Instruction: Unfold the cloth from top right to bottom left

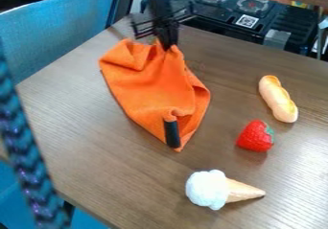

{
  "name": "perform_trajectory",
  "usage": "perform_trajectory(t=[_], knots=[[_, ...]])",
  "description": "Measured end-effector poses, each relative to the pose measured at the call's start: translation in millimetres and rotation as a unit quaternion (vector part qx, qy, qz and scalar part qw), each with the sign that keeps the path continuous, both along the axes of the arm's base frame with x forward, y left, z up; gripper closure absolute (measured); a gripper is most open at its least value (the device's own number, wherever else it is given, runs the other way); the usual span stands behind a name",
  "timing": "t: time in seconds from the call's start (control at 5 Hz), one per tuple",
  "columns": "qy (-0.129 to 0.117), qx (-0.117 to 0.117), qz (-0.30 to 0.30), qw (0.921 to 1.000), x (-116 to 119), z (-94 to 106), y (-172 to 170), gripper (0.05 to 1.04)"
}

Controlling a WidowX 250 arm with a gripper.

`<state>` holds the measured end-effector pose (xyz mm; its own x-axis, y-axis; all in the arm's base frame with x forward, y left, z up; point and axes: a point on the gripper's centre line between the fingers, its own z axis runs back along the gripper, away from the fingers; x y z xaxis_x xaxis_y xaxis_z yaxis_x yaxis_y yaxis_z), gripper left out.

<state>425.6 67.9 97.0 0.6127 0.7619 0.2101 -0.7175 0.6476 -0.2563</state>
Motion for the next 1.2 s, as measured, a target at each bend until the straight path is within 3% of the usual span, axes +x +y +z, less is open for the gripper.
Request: perform_trajectory(t=[0.2, 0.4, 0.6, 0.8, 1.0, 1.2], knots=[[0.024, 0.003, -0.005, 0.9997, -16.7, -15.5, 11.3, 1.020], [0.027, 0.012, -0.024, 0.9993, -39.2, -21.0, 17.4, 1.021], [0.018, -0.002, -0.022, 0.9996, -61.4, -13.1, 34.8, 1.024], [0.002, -0.034, -0.031, 0.9989, -81.6, 4.5, 52.3, 1.024], [0.003, -0.064, -0.036, 0.9973, -95.7, 9.3, 64.8, 1.024], [0.018, -0.077, -0.026, 0.9965, -107.9, 8.4, 75.5, 1.024]])
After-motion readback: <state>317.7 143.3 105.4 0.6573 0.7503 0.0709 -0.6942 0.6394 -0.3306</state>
